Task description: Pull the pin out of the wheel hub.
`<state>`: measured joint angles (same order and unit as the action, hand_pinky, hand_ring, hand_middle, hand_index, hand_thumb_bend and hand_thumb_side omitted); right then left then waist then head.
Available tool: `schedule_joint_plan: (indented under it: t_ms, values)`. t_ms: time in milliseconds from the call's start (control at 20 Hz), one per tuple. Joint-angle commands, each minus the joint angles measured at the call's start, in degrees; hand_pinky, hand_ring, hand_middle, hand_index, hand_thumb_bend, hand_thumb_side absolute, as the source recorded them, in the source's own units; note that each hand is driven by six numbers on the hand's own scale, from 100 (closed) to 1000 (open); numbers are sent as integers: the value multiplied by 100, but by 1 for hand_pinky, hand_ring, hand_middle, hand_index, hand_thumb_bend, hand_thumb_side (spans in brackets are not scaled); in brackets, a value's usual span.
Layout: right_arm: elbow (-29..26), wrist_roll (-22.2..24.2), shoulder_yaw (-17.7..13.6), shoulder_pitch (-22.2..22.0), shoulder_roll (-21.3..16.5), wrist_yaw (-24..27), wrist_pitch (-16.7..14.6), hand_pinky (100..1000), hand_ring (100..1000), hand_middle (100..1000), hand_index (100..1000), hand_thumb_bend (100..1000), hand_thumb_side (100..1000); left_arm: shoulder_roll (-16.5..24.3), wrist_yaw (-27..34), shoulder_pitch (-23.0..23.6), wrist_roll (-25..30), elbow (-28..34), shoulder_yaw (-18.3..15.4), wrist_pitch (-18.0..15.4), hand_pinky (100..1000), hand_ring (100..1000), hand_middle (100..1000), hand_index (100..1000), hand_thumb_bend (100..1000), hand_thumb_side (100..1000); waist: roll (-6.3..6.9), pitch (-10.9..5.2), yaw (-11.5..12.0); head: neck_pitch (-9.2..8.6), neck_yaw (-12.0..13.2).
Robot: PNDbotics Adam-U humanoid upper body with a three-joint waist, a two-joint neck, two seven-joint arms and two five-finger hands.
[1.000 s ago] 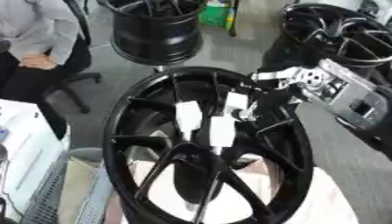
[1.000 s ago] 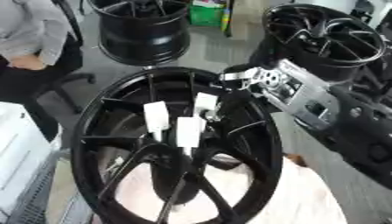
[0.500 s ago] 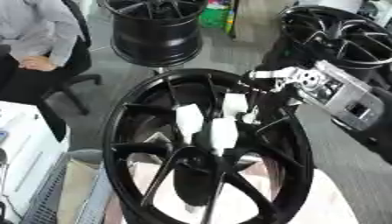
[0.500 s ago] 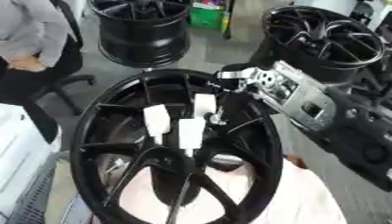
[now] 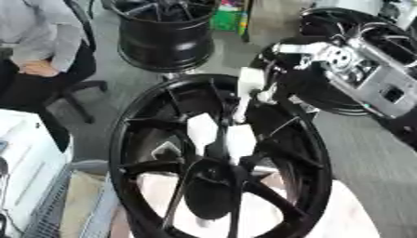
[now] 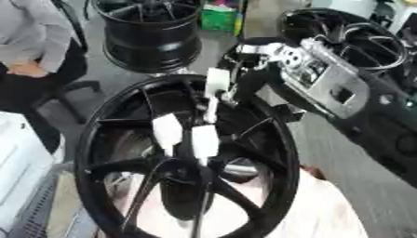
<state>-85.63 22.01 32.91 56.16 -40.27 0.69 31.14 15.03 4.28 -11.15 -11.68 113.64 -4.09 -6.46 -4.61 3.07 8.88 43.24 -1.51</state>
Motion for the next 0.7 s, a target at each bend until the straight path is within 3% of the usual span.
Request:
schedule_joint_plan:
  t_ms: [50,200,400,650,700]
  values:
    - [143,-265,-485,268,-470,212,-124,707,560,254,318,176,100,76,6,-54,-9,95,-33,13,764,834,654,853,100,713,51,-80,-42,-23,53]
    - [463,-493,-884,180,-836,92,-270,709,557,259,324,164,100,110,-28,-35,-47,95,-80,1,765,834,655,853,100,712,51,-93,-152,-24,185]
    - [1020,-841,-1454,-323,-1402,-240,-319,708,562,293,353,107,100,168,-102,3,-133,95,-162,-14,765,834,654,853,100,711,50,-79,-316,-30,402]
    - [1757,-1294,-2193,-1057,-2141,-412,-405,736,604,391,445,100,100,206,-186,-28,-228,95,-221,-57,764,833,654,853,100,710,74,-10,-366,-69,512]
    - [1895,-1346,-2331,-1195,-2279,-380,-474,755,644,452,503,110,100,205,-191,-41,-235,95,-218,-59,764,833,654,853,100,711,78,3,-353,-72,500]
